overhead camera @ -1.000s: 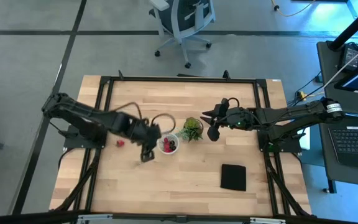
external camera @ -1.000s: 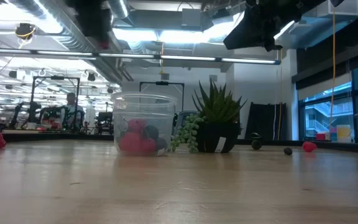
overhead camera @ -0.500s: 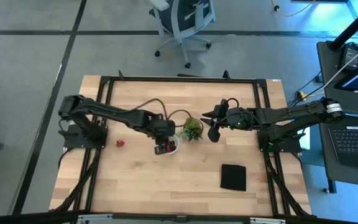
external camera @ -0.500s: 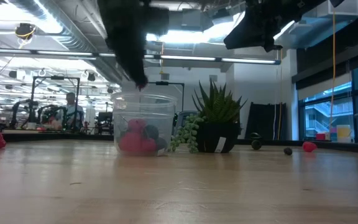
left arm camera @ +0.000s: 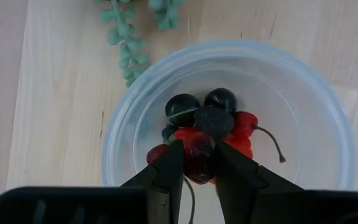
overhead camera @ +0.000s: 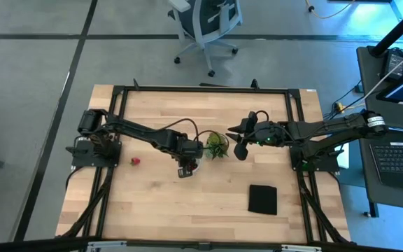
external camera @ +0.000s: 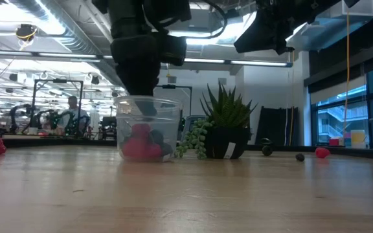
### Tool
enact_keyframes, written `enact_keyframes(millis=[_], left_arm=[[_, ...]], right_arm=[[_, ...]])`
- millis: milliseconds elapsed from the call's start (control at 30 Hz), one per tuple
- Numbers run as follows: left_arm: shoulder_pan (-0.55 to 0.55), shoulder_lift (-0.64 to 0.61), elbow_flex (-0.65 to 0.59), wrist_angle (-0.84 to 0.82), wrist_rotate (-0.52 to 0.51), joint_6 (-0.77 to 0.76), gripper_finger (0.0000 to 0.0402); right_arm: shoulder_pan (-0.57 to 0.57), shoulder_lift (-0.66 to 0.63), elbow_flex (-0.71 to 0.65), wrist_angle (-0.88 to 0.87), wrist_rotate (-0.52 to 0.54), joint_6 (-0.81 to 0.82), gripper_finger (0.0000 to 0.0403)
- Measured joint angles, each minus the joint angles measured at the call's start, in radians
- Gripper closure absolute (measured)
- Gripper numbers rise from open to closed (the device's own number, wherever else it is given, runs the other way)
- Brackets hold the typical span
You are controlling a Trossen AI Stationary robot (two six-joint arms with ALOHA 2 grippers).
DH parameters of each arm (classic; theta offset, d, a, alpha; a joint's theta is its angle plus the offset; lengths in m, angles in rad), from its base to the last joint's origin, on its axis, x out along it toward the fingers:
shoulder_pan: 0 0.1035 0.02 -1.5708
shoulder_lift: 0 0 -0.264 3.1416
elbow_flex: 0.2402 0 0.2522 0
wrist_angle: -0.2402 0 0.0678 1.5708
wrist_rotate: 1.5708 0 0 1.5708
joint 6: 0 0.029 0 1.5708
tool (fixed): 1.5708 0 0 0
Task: Pick and placing Produce into tupperware
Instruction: Put the red cherry into the transparent container
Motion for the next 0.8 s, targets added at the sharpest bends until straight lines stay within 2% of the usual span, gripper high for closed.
enact_keyframes(millis=[333, 500, 800], left_arm=[[0.0, 0.0, 0.0, 0.01, 0.001, 0.04, 0.0328], [0.0, 0.0, 0.0, 0.028, 0.056, 0.043, 0.0326], [0.0, 0.0, 0.0, 0.043, 0.051, 0.043, 0.0255]], right_arm=[[0.0, 0.0, 0.0, -0.004, 0.001, 0.0, 0.0299], [0.0, 0.0, 0.0, -0.004, 0.001, 0.0, 0.0299], [0.0, 0.0, 0.0, -0.004, 0.001, 0.0, 0.0299]])
